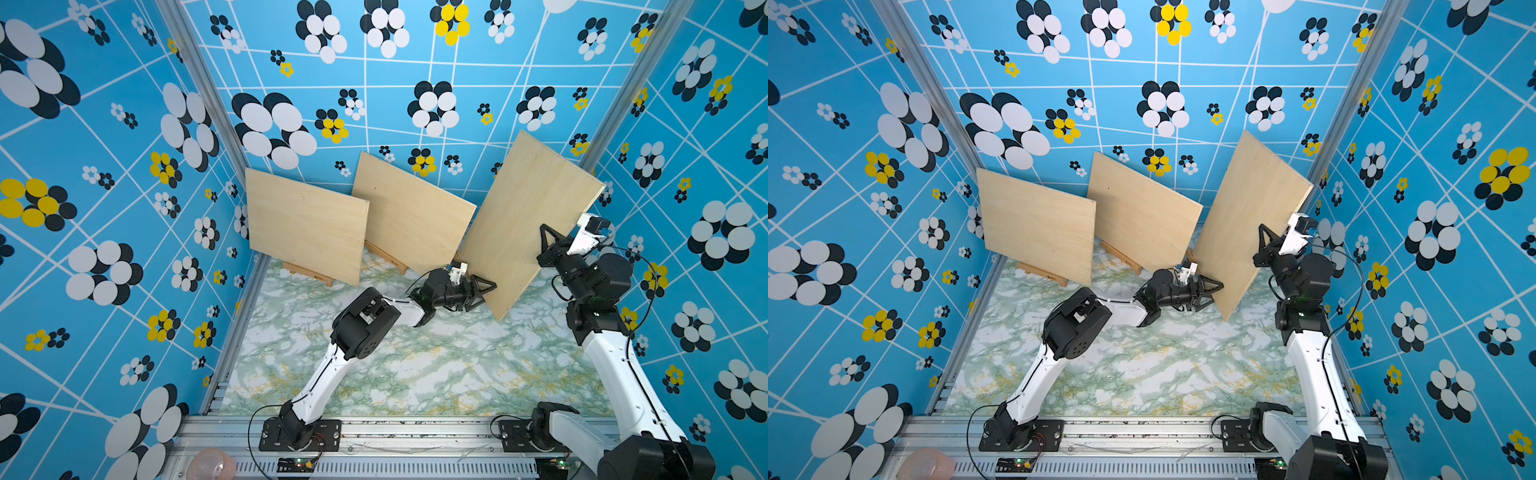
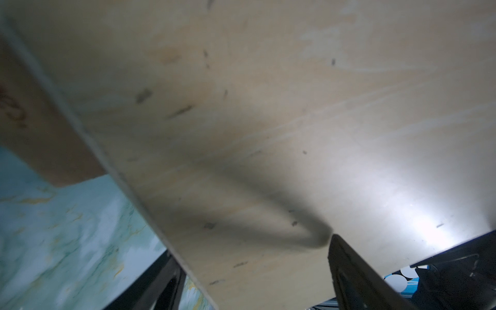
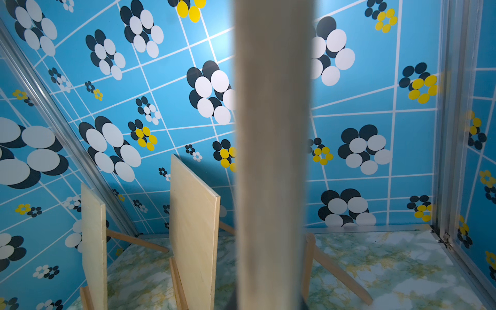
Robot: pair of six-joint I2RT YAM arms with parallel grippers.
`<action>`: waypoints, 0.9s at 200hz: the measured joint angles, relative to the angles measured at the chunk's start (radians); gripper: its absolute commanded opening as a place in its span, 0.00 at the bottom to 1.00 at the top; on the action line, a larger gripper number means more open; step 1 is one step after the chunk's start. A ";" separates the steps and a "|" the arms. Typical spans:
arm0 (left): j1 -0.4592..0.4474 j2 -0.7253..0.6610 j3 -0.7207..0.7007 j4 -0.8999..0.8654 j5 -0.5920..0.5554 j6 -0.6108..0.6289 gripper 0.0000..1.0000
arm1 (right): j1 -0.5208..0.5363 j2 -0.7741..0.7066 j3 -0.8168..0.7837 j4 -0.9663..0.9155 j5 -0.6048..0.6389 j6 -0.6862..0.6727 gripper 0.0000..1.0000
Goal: Assemble the easel
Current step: Place the drawing board on the easel.
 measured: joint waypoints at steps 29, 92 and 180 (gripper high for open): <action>0.001 0.006 0.003 0.010 0.003 -0.006 0.84 | 0.000 0.006 0.008 -0.003 -0.009 -0.014 0.00; 0.003 0.006 0.000 0.011 0.011 -0.005 0.84 | -0.004 0.026 0.021 -0.006 -0.019 -0.029 0.00; 0.016 -0.103 -0.209 0.081 0.033 0.030 0.86 | -0.013 0.055 0.030 -0.004 -0.056 -0.067 0.00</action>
